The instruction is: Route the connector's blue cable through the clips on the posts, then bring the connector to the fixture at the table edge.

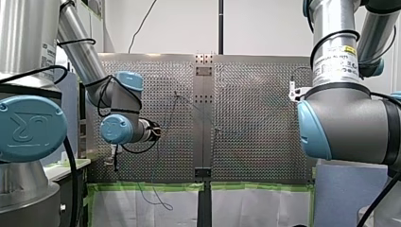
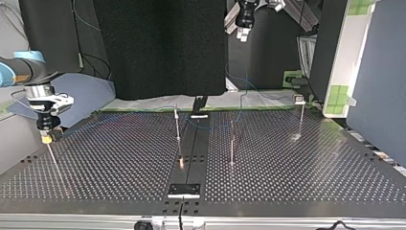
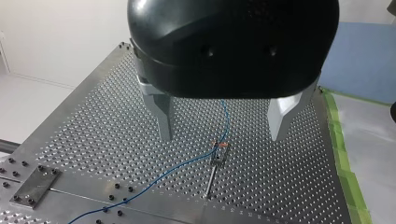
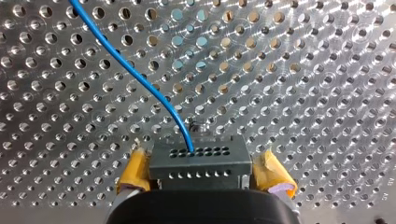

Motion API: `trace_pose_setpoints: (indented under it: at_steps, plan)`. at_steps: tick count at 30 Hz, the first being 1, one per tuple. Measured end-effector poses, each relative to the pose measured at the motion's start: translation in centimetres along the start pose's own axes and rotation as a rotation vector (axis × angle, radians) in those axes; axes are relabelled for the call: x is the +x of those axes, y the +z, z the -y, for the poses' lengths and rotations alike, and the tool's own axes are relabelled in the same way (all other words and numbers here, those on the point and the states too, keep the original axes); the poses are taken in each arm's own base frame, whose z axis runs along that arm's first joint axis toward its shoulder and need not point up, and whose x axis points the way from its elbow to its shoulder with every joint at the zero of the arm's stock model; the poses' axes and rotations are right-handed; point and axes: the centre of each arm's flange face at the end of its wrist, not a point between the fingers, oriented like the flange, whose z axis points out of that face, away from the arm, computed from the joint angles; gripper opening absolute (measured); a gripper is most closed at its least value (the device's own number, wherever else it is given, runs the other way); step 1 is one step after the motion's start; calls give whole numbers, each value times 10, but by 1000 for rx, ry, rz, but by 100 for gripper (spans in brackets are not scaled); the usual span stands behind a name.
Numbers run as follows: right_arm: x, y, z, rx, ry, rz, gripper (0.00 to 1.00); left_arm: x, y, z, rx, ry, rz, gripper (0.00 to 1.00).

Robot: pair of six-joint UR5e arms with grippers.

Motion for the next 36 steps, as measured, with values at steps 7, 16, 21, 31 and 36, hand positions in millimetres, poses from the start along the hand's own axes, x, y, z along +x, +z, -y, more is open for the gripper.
trace_pose_setpoints:
  at_steps: [7,16,21,31,36]
  plan:
    - [0,0,0,-2,1,3,100,0,0,0,-1,0,0,100]
    - [0,0,1,0,-1,3,100,0,0,-1,-3,1,0,100]
    - [0,0,2,1,-1,1,100,0,0,-1,-3,1,-1,100]
    - [0,1,4,2,2,2,100,0,0,-1,-4,2,-1,100]
    - [0,1,3,-12,2,4,100,1,0,-1,-4,2,-2,100]
